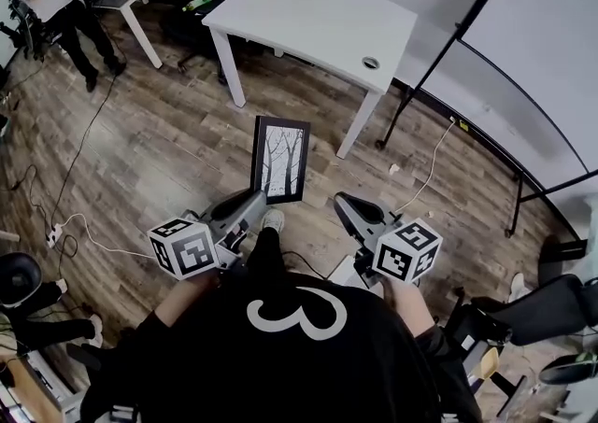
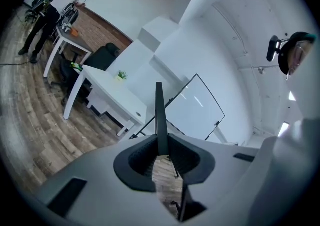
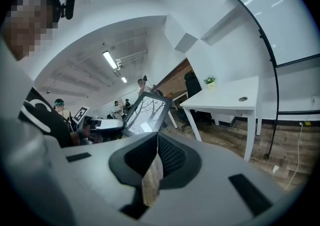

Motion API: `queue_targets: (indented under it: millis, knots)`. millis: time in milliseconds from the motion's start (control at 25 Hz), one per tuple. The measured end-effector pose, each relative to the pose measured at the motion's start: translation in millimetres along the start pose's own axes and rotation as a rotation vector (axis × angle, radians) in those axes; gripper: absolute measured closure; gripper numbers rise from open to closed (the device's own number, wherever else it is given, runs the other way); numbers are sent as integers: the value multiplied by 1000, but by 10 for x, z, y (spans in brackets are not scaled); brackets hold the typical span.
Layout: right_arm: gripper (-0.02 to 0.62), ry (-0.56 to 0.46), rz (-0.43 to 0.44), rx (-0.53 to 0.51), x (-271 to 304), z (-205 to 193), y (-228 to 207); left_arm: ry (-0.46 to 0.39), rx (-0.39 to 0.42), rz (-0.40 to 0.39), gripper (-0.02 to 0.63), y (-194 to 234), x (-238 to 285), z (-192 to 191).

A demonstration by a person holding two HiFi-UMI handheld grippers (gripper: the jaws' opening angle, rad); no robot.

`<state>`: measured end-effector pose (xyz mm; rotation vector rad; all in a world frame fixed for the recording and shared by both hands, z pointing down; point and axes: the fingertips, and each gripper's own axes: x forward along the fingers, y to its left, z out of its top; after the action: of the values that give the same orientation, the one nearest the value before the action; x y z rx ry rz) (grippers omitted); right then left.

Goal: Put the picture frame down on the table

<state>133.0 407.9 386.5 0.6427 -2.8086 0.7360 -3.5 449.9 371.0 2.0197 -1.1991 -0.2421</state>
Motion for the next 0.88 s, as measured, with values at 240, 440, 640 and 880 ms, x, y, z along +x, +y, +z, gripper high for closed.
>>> queue_targets:
  millis: [240, 440, 640, 880]
  knots:
    - [572, 22, 0, 33, 297, 10, -169, 31, -32, 2, 526, 313, 202, 125]
    - [572, 32, -15, 70, 625, 130, -412, 83, -43, -6, 526, 602, 490, 343]
    - [572, 40, -41, 96, 999, 332, -691, 107, -41, -23, 526, 908, 803, 705]
    - [572, 55, -44, 85, 1515, 659, -1024, 124, -4, -42, 526, 1350, 1179, 1151]
